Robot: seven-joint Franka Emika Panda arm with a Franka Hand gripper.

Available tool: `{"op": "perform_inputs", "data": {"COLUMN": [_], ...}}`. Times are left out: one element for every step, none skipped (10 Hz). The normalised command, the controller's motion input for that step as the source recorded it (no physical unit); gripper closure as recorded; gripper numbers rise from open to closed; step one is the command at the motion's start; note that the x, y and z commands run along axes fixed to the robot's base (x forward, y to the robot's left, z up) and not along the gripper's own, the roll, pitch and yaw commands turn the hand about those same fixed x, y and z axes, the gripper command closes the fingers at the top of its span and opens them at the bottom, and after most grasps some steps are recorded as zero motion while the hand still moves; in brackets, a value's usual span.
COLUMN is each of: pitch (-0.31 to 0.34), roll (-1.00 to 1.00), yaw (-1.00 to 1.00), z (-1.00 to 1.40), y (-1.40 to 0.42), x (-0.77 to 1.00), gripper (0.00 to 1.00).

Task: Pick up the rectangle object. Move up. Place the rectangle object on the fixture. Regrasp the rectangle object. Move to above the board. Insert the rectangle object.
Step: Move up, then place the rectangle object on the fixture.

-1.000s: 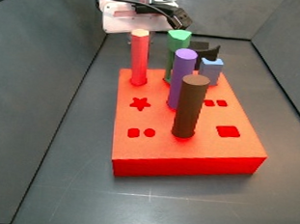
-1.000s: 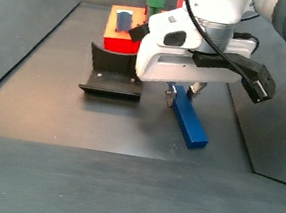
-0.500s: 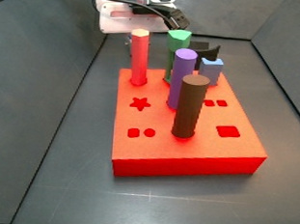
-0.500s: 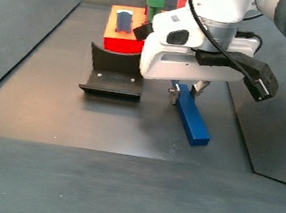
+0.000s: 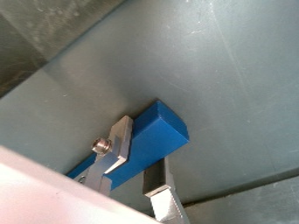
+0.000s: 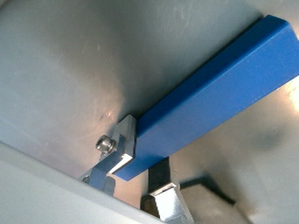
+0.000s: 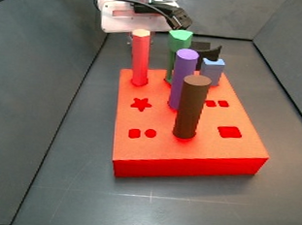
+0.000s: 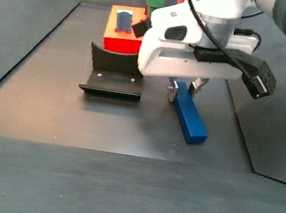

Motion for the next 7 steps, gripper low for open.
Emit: {"op": "perform_inputs", "data": {"pitch": [0.018, 0.045, 0.047, 0.043, 0.034, 0.0, -0.003], "roll": [0.01, -0.01, -0.01, -0.02, -0.02, 0.0, 0.0], "yaw": [0.03, 0.03, 0.03, 0.02, 0.02, 0.0, 0.0], "z": [0.8, 0.65, 0.56, 0.37, 0.21, 1.0, 1.0], "y": [0.07, 0.04, 0.03, 0.02, 0.01, 0.0, 0.0], "x": [-0.04, -0.04, -0.03, -0.03, -0.02, 0.0, 0.0], "gripper": [1.0, 1.0, 1.0, 1.0, 1.0, 1.0, 1.0]}}
